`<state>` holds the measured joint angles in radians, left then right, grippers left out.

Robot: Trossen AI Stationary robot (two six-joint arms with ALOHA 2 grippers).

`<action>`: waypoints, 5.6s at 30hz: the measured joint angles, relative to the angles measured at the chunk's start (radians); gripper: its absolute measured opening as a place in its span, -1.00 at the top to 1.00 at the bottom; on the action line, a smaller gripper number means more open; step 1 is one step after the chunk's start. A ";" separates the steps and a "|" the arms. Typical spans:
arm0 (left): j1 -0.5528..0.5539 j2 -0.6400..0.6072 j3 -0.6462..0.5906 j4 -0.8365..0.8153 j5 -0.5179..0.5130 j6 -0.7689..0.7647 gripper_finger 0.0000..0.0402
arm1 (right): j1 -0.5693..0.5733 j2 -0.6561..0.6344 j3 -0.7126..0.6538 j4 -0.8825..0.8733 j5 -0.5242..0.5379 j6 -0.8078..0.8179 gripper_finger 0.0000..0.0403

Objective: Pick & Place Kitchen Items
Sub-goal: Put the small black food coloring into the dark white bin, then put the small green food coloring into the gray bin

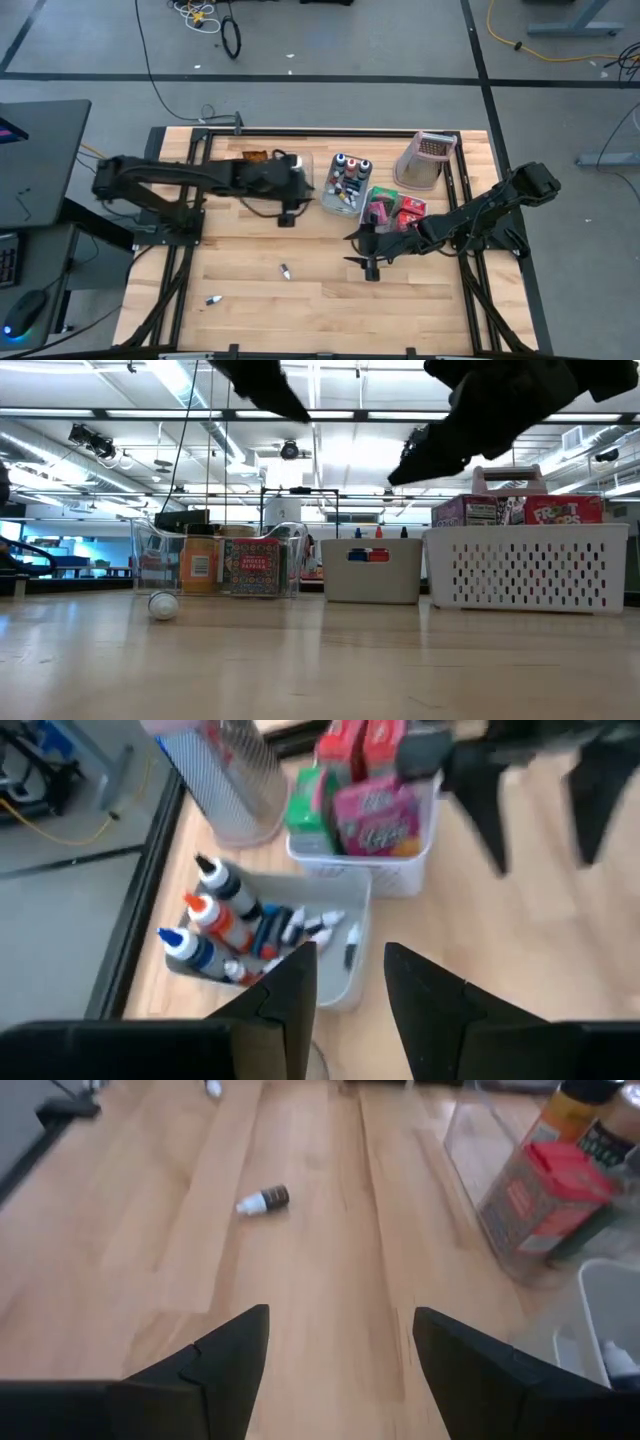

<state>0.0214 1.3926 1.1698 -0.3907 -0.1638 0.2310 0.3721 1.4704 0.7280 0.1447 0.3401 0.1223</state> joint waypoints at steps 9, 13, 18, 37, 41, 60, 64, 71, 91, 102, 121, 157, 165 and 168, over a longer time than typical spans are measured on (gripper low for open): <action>-0.118 -0.208 -0.207 -0.030 -0.002 -0.165 0.40 | 0.000 0.000 0.000 0.131 -0.001 -0.006 -0.30; -0.207 -0.243 -0.360 0.023 0.008 -0.312 0.45 | 0.000 -0.001 0.002 0.137 -0.019 -0.036 -0.30; -0.336 -0.248 -0.461 0.038 -0.024 -0.555 0.46 | -0.003 0.006 -0.001 0.053 -0.016 -0.023 -0.30; -0.774 -0.247 -0.487 -0.306 0.172 -1.506 0.46 | -0.011 0.007 -0.005 0.062 -0.008 -0.035 -0.30; -0.864 -0.234 -0.487 -0.305 0.178 -1.631 0.46 | -0.011 0.007 -0.005 0.062 -0.008 -0.035 -0.30; -1.048 0.092 -0.394 -0.248 0.257 -1.676 0.46 | -0.011 0.007 -0.005 0.062 -0.010 -0.037 -0.30; -1.052 0.121 -0.389 -0.240 0.253 -1.667 0.46 | -0.011 0.007 -0.005 0.063 -0.009 -0.076 -0.30; -1.052 0.140 -0.405 -0.274 0.128 -1.668 0.46 | -0.011 0.007 -0.005 0.063 -0.009 -0.085 -0.30; -0.946 0.139 -0.282 -0.869 -0.051 -1.781 0.46 | -0.010 0.007 -0.004 0.125 -0.016 -0.221 -0.30; -0.696 0.139 -0.282 -0.839 -0.009 -1.422 0.32 | -0.011 0.007 -0.004 0.161 -0.016 -0.263 -0.30; -0.497 0.139 -0.361 -0.672 -0.084 -0.421 -0.30 | -0.011 0.007 -0.004 0.161 -0.016 -0.262 -0.30; -0.485 0.206 -0.366 -0.495 -0.066 -0.564 0.54 | -0.011 0.007 -0.005 -0.025 -0.016 -0.260 -0.30; -0.423 0.204 -0.235 -0.399 -0.289 -0.473 0.57 | -0.011 0.007 -0.005 -0.014 -0.016 -0.261 -0.30; -0.370 0.204 -0.168 -0.354 -0.375 -0.389 0.54 | -0.010 0.007 -0.005 -0.026 -0.016 -0.258 -0.30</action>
<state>-0.3486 1.5970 1.0019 -0.7445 -0.5391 -0.1580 0.3618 1.4776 0.7235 0.1188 0.3237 -0.1355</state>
